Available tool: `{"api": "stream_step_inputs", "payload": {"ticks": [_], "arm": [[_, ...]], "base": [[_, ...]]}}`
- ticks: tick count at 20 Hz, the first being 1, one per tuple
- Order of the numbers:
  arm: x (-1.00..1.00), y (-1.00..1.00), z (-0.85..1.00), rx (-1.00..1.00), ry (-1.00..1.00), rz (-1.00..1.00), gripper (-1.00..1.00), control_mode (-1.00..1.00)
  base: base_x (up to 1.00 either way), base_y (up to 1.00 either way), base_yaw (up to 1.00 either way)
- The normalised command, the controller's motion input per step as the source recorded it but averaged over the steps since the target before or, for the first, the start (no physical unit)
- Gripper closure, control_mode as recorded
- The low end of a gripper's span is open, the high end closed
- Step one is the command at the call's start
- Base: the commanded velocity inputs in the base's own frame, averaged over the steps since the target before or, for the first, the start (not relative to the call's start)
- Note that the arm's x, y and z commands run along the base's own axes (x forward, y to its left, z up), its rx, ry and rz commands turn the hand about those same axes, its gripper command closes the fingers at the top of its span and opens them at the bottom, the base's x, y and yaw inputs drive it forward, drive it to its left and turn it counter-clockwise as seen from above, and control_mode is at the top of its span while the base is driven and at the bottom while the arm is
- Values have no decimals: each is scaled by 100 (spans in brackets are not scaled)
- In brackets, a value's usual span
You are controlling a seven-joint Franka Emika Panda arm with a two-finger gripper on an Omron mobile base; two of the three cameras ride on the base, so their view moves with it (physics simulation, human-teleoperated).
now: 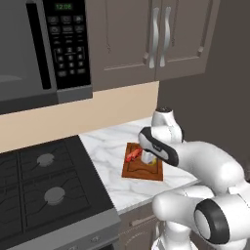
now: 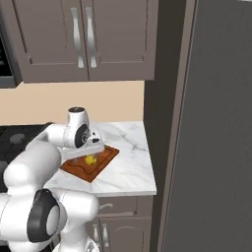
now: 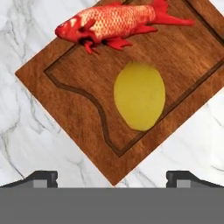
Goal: Retrieve a lemon from the fridge and place it on the cutting board with the fish.
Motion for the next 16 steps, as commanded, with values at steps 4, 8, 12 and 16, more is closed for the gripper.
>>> {"api": "stream_step_inputs", "payload": {"ticks": [4, 8, 12, 16], "arm": [[-69, -16, 17, 0, 0, -11, -100, -100], [-80, -20, 16, 0, 0, -11, -100, -100], [-81, -21, 22, 0, 0, -10, -100, -100], [-67, -17, 27, 0, 0, -10, -100, -100]], "base": [[0, 0, 0], [0, 0, 0], [0, 0, 0], [0, 0, 0]]}}
